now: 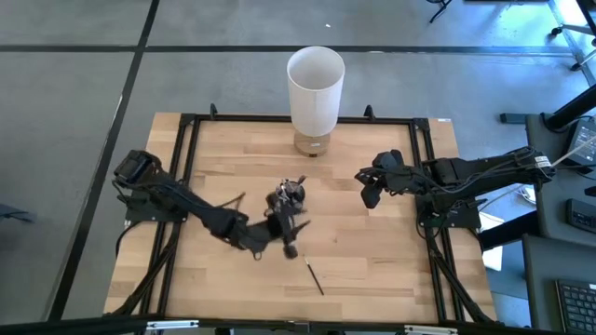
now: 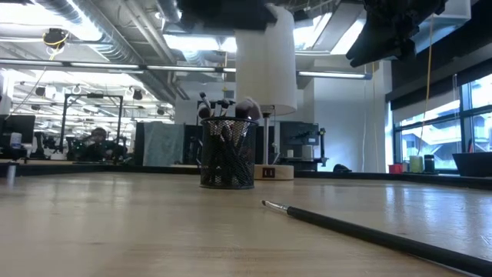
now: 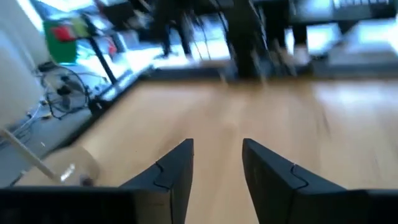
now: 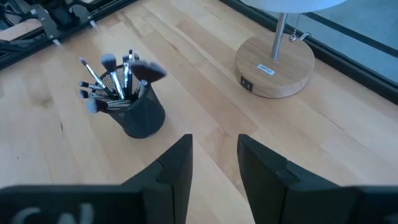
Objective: Put items in baskets/containers
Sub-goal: Put the black liner brush into the black pen holder
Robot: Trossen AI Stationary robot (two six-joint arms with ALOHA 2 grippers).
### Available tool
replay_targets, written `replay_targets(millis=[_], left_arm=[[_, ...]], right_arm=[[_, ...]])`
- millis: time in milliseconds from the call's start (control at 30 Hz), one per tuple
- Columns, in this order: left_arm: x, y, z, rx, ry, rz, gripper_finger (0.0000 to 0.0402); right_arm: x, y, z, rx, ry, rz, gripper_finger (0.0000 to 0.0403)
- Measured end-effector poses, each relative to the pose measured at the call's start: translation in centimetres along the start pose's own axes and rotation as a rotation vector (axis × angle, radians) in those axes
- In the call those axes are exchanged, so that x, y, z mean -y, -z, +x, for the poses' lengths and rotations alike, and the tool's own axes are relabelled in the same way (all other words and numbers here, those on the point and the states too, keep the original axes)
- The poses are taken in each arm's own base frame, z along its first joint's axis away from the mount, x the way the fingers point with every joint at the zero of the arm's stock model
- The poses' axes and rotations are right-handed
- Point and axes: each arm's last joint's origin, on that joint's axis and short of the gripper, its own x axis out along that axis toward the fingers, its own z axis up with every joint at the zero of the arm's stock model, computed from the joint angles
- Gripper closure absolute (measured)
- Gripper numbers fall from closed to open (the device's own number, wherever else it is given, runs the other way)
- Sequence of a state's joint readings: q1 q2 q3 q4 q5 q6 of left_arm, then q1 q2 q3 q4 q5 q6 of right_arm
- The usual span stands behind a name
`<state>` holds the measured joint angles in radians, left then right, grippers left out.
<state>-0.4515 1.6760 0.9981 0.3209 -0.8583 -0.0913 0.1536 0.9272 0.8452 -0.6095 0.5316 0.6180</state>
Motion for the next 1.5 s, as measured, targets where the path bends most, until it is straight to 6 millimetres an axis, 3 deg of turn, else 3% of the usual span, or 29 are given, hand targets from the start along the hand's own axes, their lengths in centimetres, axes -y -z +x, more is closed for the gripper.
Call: replay_targets(millis=[167,433,600,800,933,1167,1367,1500], left_arm=[[2.4,3.0,-0.9,-0.108,0.101,0.134,0.0277],[4.6,4.4,-2.9,-0.144,0.177,0.136,0.0284],[4.2,5.9,-3.7,-0.268,0.13,0.07,0.0284],[1.7,8.4,-3.7,-0.542,-0.006,-0.019,0.0285],[0.0,9.5,-3.9,-0.6,-0.17,-0.057,0.0288],[-2.2,10.8,-4.5,-0.409,-0.397,-0.108,0.029],[-3.9,10.6,-5.6,-0.341,-0.438,-0.125,0.0297],[-4.9,10.1,-6.5,-0.311,-0.436,-0.163,0.0297]], right_arm=[[-0.1,-0.1,0.0,0.008,-0.007,0.024,0.0276],[-1.0,0.2,1.6,-0.012,0.009,0.085,0.0276],[-2.2,1.3,3.9,-0.121,0.008,0.156,0.0276],[-4.8,4.9,7.5,-0.369,0.017,0.238,0.0276],[-8.0,6.1,9.4,-0.414,-0.02,0.26,0.0276],[-15.4,6.9,11.7,-0.583,-0.09,0.139,0.0276],[-20.7,6.0,12.4,-0.638,-0.076,0.035,0.0277],[-23.3,6.9,13.9,-0.654,-0.08,-0.014,0.0277]])
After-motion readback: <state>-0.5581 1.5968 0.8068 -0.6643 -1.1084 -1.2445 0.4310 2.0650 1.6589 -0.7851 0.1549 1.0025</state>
